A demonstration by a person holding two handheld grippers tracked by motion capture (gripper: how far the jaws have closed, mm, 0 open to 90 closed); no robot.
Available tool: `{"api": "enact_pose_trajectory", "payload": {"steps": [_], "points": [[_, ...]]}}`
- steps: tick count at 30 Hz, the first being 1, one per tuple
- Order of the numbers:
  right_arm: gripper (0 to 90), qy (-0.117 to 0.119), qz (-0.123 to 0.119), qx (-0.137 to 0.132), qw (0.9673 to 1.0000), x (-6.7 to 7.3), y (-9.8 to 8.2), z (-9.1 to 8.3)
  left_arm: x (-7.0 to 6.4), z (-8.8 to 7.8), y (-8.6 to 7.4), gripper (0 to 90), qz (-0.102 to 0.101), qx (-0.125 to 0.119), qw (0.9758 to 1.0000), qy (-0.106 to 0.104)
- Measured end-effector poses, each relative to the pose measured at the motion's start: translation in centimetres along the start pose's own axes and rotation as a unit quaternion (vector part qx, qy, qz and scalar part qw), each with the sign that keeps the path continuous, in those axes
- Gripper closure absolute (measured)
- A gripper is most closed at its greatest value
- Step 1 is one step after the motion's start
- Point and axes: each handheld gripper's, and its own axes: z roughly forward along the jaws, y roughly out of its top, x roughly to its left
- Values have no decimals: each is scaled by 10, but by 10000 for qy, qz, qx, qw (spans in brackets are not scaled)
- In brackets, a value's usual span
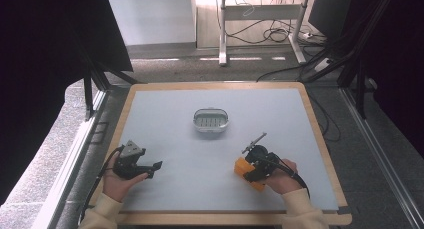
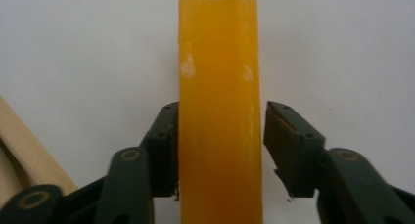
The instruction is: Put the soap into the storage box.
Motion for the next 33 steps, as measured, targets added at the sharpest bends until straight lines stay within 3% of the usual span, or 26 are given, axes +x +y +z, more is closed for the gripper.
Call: {"api": "enact_pose_trajectory", "payload": {"steps": [4,10,13,18,29,33], "points": [[610,15,-86,60,9999,2,1,2,0,0,0,179,-9,-9,10000,13],[615,-19,-75,73,9999,2,1,1,1,-1,-2,181,-39,-47,10000,71],[616,-37,-92,88,9999,3,1,1,4,-4,-1,179,-238,-150,9994,-190],[616,-37,-135,89,9999,4,1,1,6,-5,-1,181,-368,-162,9990,-216],[617,-140,-198,-70,9997,2,0,-8,7,-6,-2,183,-340,-134,9992,-190],[617,49,-228,-180,9996,0,-2,-12,6,-4,-2,185,-322,-94,9993,-184]]}}
